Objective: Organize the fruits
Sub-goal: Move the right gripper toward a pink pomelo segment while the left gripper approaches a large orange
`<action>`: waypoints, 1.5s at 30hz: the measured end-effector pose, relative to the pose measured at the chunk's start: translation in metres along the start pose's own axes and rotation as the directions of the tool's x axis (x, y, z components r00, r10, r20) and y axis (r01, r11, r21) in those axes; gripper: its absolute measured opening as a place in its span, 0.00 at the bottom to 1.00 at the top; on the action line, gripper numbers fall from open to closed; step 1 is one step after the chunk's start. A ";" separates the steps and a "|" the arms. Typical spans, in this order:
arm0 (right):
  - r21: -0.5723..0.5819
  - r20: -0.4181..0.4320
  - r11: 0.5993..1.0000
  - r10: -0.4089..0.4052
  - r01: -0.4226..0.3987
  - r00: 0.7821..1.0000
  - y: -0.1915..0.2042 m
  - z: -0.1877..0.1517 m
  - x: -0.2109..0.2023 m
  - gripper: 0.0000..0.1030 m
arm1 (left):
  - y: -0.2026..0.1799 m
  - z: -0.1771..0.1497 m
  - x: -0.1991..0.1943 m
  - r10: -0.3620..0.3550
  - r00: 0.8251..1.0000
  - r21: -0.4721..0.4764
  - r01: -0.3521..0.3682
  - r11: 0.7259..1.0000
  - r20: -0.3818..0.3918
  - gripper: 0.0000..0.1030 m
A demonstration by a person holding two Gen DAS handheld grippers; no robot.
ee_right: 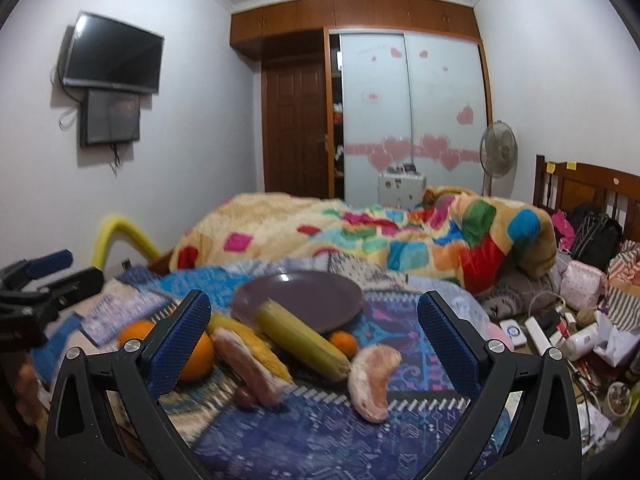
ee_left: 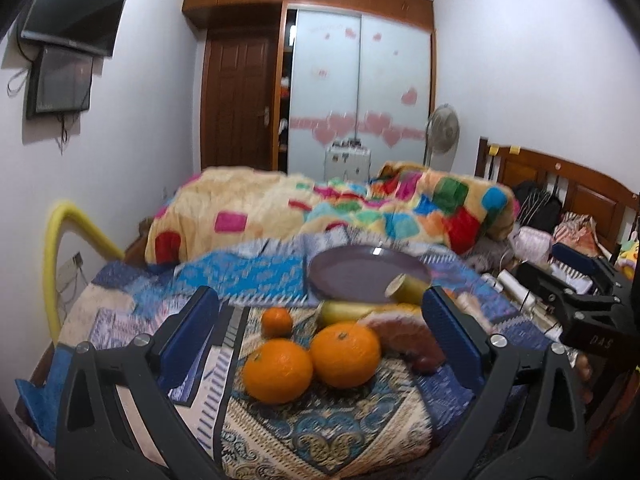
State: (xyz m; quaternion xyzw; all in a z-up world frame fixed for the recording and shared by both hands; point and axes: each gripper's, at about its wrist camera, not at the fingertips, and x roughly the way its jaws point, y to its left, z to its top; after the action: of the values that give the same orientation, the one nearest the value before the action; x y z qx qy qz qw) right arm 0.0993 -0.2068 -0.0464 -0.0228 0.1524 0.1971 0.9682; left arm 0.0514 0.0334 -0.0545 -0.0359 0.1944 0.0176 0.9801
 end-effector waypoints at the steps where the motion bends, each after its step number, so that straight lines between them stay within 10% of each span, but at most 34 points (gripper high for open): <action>1: -0.003 -0.016 1.000 -0.001 0.001 1.000 -0.002 -0.003 0.004 1.00 | 0.004 -0.003 0.006 0.003 1.000 -0.004 -0.003 1.000 -0.023 0.95; 21: -0.046 -0.295 0.979 0.175 -0.197 0.939 0.003 -0.030 0.062 0.51 | 0.038 -0.043 0.070 -0.047 0.941 -0.022 0.042 0.999 -0.334 0.72; 30: -0.011 -0.365 0.960 0.256 -0.279 0.895 0.022 -0.039 0.089 0.42 | 0.041 -0.052 0.077 -0.053 0.931 -0.023 0.048 0.999 -0.362 0.72; 45: -0.016 -0.353 0.958 0.262 -0.285 0.898 0.030 -0.039 0.092 0.30 | 0.042 -0.054 0.080 -0.092 0.931 -0.016 0.092 0.996 -0.353 0.62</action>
State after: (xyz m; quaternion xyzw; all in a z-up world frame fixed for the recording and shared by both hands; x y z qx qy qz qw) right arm 0.1569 -0.1484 -0.1115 -0.0680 0.3160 0.3290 0.8873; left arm 0.1032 0.0731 -0.1374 -0.0470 0.3655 -0.0353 0.9290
